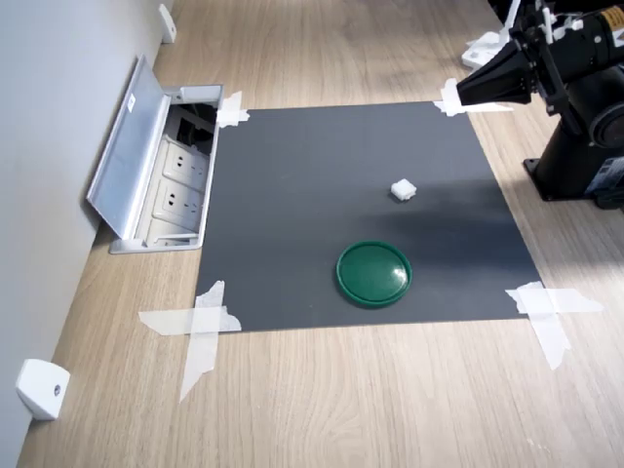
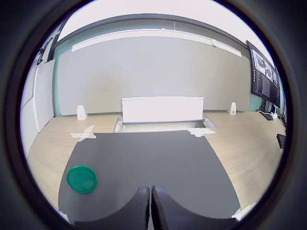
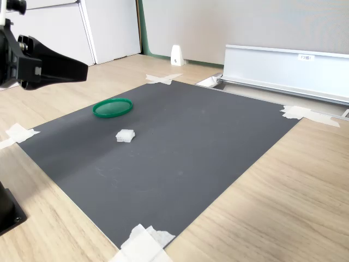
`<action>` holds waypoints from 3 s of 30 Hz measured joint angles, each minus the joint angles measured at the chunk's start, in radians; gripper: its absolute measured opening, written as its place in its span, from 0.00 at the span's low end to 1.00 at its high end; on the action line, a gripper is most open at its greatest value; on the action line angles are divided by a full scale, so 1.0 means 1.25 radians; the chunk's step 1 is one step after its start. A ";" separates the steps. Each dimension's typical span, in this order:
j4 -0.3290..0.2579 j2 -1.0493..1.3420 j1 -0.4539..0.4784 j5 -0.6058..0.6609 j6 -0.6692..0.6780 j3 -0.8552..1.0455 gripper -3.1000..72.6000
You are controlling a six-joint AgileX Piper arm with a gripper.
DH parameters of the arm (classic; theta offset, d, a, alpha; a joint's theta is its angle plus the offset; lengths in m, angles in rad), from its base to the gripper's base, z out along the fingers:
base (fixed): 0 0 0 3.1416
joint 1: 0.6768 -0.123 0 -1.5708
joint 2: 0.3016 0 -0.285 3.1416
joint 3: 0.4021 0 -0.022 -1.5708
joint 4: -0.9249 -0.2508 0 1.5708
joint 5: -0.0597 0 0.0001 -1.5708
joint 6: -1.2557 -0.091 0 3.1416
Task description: Grasp a white terminal and put it on the green lid.
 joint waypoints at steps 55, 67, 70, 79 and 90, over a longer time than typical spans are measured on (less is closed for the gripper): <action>-0.009 -0.934 0.000 0.389 0.248 -0.511 0.03; -0.095 -0.971 0.000 0.471 0.407 -0.566 0.17; -0.098 -0.977 0.000 0.477 0.451 -0.568 0.33; -0.090 -0.982 0.000 0.427 0.499 -0.568 0.90; -0.028 -1.021 0.000 0.431 0.504 -0.568 0.98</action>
